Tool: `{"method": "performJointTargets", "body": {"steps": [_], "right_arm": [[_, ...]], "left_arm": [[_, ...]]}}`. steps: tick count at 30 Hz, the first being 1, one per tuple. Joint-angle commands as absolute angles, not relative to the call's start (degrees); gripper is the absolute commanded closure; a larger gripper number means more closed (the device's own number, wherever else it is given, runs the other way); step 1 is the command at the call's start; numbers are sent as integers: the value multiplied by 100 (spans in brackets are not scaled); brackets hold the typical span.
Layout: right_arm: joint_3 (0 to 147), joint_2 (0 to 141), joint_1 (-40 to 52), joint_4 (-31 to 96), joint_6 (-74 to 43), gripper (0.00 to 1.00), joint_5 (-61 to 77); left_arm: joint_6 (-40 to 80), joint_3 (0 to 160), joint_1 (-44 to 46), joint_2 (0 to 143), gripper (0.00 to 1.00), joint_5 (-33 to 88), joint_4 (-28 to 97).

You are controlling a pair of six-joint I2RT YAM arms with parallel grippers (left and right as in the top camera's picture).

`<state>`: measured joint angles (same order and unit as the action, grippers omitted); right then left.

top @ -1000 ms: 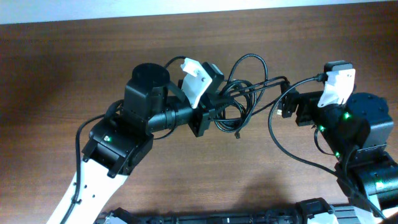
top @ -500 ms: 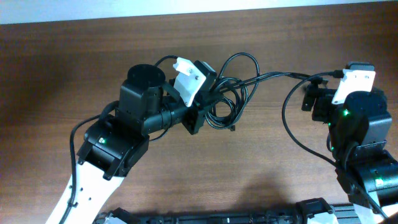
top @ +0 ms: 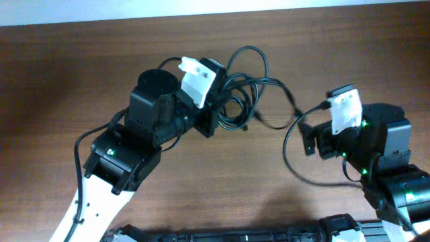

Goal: Untangle cables

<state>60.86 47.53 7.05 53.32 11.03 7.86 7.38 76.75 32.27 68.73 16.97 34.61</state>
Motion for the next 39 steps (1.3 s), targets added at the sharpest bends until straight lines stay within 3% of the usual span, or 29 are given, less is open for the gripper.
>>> {"method": "performJointTargets", "body": {"steps": [1, 9, 19, 26, 39], "right_arm": [[6108, 4740, 670, 5446, 1977, 1, 2126], [6108, 4740, 670, 5212, 1931, 1, 2943], [6108, 4740, 670, 4075, -781, 1, 3605], [6108, 4742, 670, 3632, -805, 1, 4180], [6108, 5100, 668, 3575, -801, 1, 3035]], "left_arm": [[1546, 7741, 3203, 6733, 100, 902, 3393], [2473, 7741, 3203, 6744, 100, 617, 3395], [2477, 7741, 3210, 6755, 100, 773, 3398], [2086, 7741, 3210, 6755, 100, 1782, 3304], [1570, 7741, 3210, 6755, 100, 2628, 3201]]}}
